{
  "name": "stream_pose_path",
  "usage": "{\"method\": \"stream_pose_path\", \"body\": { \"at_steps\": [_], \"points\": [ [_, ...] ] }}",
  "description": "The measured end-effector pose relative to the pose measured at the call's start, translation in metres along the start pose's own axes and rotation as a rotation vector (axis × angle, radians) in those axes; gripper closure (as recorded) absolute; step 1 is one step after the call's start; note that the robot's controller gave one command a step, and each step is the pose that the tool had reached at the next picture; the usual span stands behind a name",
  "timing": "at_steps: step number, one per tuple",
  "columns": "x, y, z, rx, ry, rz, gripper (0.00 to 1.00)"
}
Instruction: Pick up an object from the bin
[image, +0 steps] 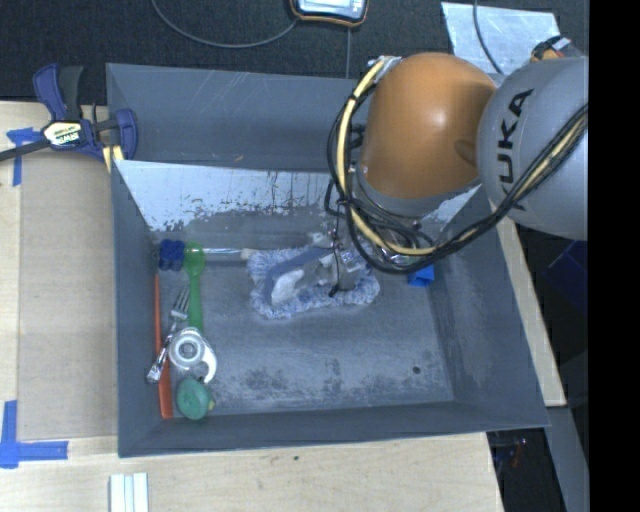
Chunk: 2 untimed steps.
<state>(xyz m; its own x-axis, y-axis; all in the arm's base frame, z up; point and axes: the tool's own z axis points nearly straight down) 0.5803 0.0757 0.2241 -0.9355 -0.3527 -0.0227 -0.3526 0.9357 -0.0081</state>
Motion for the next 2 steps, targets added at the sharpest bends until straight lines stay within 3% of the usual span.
{"method": "stream_pose_path", "body": {
  "at_steps": [1,2],
  "points": [
    [-0.01,0.008,0.003,0.0,-0.005,0.172,1.0],
    [-0.018,0.004,0.024,0.001,-0.006,-0.104,1.0]
  ]
}}
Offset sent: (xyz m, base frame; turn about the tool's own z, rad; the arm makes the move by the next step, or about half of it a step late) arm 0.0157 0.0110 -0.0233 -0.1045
